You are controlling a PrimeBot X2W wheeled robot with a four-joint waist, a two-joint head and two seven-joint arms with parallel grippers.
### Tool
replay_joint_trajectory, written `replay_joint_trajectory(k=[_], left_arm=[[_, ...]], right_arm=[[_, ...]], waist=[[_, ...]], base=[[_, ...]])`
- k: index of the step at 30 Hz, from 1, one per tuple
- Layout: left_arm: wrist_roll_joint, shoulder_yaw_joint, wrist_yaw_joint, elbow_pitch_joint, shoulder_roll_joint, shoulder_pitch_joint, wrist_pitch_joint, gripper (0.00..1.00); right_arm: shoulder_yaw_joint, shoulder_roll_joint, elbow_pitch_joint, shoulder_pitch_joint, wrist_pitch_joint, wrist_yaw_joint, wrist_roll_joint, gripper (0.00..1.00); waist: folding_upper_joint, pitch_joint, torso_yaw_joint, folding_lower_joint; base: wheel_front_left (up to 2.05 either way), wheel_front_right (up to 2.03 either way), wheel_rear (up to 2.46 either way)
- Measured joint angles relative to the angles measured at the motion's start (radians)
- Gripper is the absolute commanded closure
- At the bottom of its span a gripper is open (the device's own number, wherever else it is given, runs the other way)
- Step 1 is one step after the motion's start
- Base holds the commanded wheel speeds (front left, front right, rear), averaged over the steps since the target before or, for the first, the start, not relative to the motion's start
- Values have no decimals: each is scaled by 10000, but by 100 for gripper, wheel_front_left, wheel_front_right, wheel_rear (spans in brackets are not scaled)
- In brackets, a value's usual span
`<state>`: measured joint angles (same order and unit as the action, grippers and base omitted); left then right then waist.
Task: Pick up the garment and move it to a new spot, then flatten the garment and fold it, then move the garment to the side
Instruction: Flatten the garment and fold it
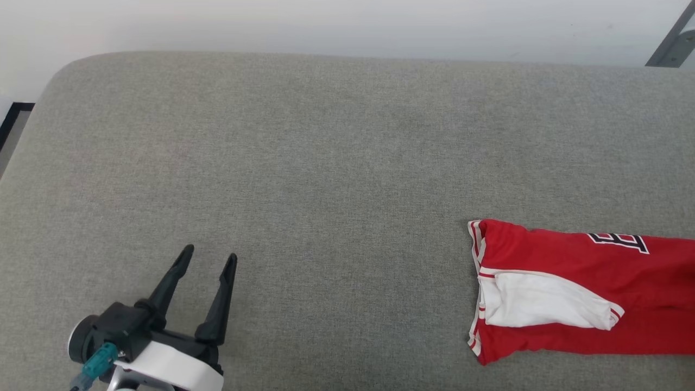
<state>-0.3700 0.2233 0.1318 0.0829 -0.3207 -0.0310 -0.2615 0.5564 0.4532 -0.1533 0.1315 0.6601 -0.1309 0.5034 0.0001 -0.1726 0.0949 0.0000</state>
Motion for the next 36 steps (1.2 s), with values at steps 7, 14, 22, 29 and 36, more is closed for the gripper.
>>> replay_joint_trajectory(k=[7,14,22,29,36], left_arm=[[46,21,0,12,12,131,0,0],[40,36,0,90,44,130,0,0],[-36,155,0,238,104,-200,0,0],[-94,274,0,422,336,-437,0,0],[-169,203,0,560,410,-467,0,0]], right_arm=[[-2123,-447,2679,-1095,771,2,736,100],[-4364,-926,4163,-1203,1204,2,754,100],[-6132,-1269,3576,-534,1218,2,598,100],[-6717,-1425,2205,-174,604,2,571,100],[-7079,-1338,1381,-21,-12,2,556,67]], waist=[[0,29,98,0],[0,35,305,0],[0,-195,726,0],[0,-399,1071,0],[0,-325,1108,0]], base=[[0,0,0],[0,0,0],[0,0,0],[0,0,0],[0,0,0]])
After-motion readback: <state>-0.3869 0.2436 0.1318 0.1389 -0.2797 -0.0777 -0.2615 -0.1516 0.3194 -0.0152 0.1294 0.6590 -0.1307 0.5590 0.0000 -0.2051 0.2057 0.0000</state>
